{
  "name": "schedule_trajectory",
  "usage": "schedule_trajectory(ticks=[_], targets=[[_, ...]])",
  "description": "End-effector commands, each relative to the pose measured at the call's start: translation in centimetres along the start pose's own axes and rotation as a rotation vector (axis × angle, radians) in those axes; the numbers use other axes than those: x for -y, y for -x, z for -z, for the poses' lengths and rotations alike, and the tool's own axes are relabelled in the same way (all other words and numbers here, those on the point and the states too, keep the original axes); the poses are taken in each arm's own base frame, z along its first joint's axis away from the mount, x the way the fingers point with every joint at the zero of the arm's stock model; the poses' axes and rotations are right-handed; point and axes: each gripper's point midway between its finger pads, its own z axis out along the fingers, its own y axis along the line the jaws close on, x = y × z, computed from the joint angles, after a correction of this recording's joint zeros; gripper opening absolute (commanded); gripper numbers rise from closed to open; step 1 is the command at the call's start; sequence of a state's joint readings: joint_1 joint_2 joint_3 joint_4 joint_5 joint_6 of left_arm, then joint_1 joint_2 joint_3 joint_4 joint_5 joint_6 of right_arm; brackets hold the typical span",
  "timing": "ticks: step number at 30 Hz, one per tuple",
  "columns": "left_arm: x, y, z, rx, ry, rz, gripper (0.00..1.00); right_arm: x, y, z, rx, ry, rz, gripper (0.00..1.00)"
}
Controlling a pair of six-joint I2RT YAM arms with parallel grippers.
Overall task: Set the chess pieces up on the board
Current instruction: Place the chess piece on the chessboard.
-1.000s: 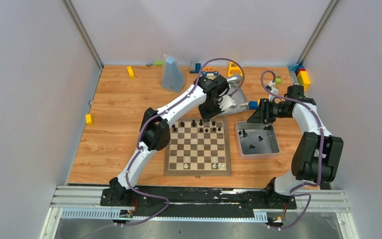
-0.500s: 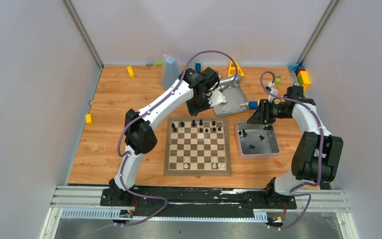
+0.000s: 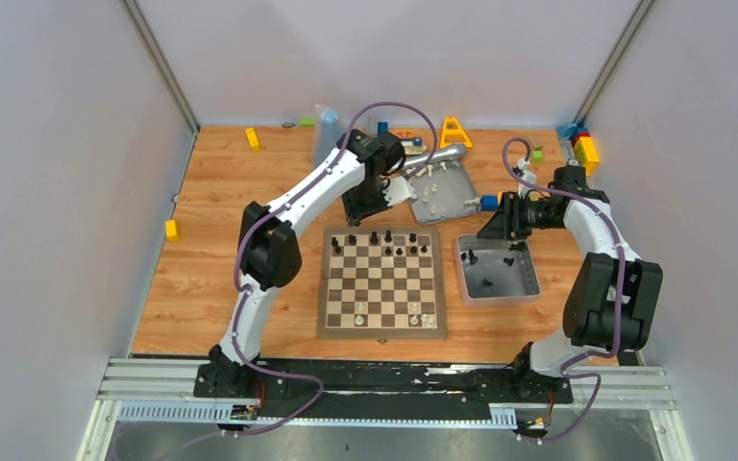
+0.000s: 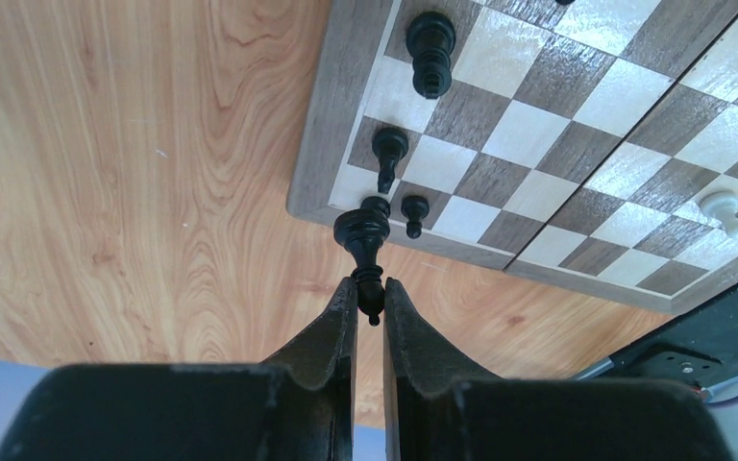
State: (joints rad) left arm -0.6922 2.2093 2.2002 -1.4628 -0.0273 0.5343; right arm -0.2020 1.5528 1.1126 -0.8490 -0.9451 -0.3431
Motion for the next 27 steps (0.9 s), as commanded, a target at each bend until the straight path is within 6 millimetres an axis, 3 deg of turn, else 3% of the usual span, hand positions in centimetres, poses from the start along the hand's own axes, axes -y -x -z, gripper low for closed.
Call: schedule_trajectory(ticks=[1,16,27], targets=[[0.1,0.5,-1.5,-0.002,-0.027,-0.025,0.0,-0.2,0.4,0.0,0.014,0.034,0.027,0.37],[1.4,1.6,-4.7,-0.004,-0.132,-0.004,0.03,0.0,0.2,-0.2,0.004,0.037,0.015,0.36],[1.5,1.7,-5.6,-0.018,-0.143,0.001,0.04,0.2,0.0,-0.3,-0.004,0.036,0.007,0.36]])
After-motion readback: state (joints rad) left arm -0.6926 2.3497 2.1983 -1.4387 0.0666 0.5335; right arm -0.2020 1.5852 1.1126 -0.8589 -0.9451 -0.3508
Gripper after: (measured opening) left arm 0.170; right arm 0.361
